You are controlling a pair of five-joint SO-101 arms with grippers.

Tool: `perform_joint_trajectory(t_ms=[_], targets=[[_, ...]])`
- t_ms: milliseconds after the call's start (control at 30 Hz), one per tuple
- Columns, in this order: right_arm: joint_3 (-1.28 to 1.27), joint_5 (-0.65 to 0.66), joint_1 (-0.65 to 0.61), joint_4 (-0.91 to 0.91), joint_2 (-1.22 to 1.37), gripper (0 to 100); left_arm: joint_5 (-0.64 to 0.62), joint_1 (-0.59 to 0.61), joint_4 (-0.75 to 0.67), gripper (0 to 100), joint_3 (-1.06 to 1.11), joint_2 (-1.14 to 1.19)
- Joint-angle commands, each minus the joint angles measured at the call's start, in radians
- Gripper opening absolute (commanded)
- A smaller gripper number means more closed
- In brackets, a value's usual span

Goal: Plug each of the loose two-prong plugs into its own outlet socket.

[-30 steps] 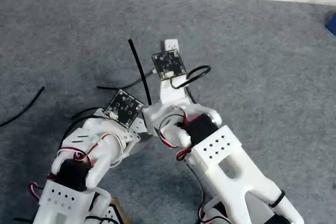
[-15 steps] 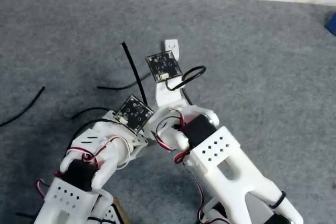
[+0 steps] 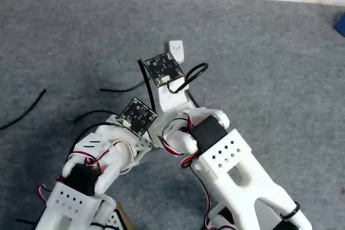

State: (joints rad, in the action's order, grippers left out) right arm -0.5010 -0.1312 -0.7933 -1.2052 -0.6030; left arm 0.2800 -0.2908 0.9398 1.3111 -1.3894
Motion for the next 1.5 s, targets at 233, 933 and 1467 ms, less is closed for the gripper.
perform_joint_trajectory(t_ms=[233, 933, 1467], targets=[[0.042, 0.071, 0.059, -0.067, -0.028, 0.5, -0.003, 0.071, -0.034, 35, -0.005, -0.007], [0.045, 0.155, 0.107, -0.139, -0.027, 0.5, 0.023, 0.096, -0.035, 35, -0.004, -0.007], [0.038, 0.155, -0.125, -0.139, -0.028, 0.5, 0.023, 0.176, -0.115, 35, 0.031, -0.007]])
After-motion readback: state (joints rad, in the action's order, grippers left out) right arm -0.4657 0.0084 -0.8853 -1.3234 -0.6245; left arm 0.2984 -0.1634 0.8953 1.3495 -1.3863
